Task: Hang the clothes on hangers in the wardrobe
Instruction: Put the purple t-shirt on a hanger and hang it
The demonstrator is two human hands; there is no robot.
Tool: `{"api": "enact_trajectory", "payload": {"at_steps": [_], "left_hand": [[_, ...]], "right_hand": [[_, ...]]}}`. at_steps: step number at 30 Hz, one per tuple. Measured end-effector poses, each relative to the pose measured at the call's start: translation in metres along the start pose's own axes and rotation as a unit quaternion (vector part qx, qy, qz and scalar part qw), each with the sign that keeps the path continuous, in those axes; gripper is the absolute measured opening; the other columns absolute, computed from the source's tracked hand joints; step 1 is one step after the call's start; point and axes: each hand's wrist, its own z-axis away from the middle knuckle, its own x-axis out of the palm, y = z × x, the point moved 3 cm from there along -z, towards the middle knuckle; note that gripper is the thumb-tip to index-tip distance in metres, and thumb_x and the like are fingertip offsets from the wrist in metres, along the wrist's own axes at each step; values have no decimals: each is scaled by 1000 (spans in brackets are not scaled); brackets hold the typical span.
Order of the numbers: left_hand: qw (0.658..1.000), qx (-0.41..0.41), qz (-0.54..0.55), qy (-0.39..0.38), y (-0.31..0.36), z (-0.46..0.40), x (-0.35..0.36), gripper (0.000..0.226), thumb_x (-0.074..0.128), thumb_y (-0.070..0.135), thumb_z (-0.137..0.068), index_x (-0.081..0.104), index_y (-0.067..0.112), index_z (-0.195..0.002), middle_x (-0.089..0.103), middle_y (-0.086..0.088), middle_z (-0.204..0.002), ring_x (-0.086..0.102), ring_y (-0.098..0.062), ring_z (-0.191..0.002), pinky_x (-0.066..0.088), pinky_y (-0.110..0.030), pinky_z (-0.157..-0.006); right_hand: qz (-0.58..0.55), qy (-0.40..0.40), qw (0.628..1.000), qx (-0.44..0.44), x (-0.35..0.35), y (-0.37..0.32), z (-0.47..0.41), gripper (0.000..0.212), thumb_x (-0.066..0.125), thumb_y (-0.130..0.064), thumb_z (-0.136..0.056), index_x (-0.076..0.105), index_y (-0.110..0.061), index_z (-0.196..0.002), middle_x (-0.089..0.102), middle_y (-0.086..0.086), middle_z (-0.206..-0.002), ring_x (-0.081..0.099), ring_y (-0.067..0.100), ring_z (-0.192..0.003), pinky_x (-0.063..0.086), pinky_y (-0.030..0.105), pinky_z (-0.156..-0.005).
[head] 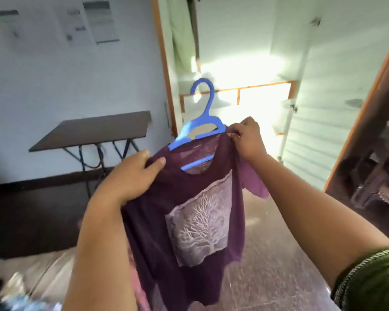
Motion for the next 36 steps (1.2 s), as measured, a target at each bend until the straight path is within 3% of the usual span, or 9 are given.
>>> {"api": "enact_trajectory", "payload": {"at_steps": [3, 6, 12, 16, 21, 25, 28, 32, 36], "left_hand": [[998, 15, 55, 15, 24, -75, 14, 18, 56, 30, -94, 56, 13, -87, 63, -8, -88, 59, -30, -89, 48, -44, -83], [993, 9, 108, 39, 53, -146, 17, 18, 54, 23, -95, 53, 14, -80, 58, -6, -76, 56, -23, -71, 42, -36, -66], [987, 64, 124, 76, 124, -290, 24, 24, 50, 24, -98, 49, 11, -78, 50, 0, -74, 46, -19, -66, 36, -32, -61], [987, 79, 95, 104, 171, -387, 33, 24, 46, 29, -100, 49, 16, -81, 54, 1, -79, 52, -18, -70, 39, -30, -61], [980, 93, 36, 174, 234, -514, 49, 30, 44, 31, -100, 43, 14, -76, 53, -3, -81, 47, -25, -77, 28, -29, -62], [974, 83, 60, 204, 279, -613, 50, 25, 43, 30, -101, 54, 8, -95, 60, -10, -100, 54, -29, -94, 35, -30, -69], [970, 83, 80, 215, 298, -686, 43, 23, 43, 30, -101, 50, 16, -85, 56, -2, -91, 52, -20, -84, 35, -29, -65], [963, 65, 173, 195, 309, -785, 34, 22, 49, 28, -99, 54, 16, -82, 60, -4, -93, 58, -20, -85, 48, -30, -75], [955, 65, 205, 205, 322, -873, 4, 15, 54, 24, -97, 60, 11, -97, 64, -13, -109, 64, -29, -99, 54, -39, -87]], "right_hand": [[37, -4, 999, 0, 2, 27, -78, 17, 57, -10, -89, 71, -6, -97, 45, 14, -97, 44, 31, -99, 36, 27, -83], [18, 13, 1000, 8, 1, 43, -166, 17, 54, -7, -91, 69, -4, -99, 46, 13, -100, 50, 28, -92, 38, 22, -79], [-6, 55, 998, 17, 8, 85, -316, 35, 43, -15, -91, 48, -15, -126, 58, 16, -111, 59, 38, -100, 49, 45, -87], [-145, 104, 980, 83, 17, 134, -407, 31, 47, -10, -89, 40, -13, -119, 63, 1, -80, 62, 30, -83, 41, 30, -70], [-207, 65, 972, 89, 23, 194, -526, 19, 49, -8, -82, 49, -17, -99, 61, 3, -90, 58, 26, -82, 41, 31, -70], [-399, 34, 907, 126, 45, 237, -627, 18, 51, -24, -76, 56, -20, -93, 62, 8, -93, 60, 26, -84, 51, 42, -84], [-482, 58, 865, 129, 53, 238, -699, 12, 49, -21, -85, 53, -21, -96, 58, 7, -96, 58, 27, -90, 53, 46, -87], [-333, 131, 934, 24, 62, 238, -772, 24, 43, 3, -84, 58, -15, -90, 60, 5, -93, 59, 25, -86, 44, 32, -74], [-249, 251, 928, -119, 93, 257, -838, 44, 43, 22, -60, 63, -8, -86, 57, 8, -90, 54, 34, -85, 39, 34, -78]]}}
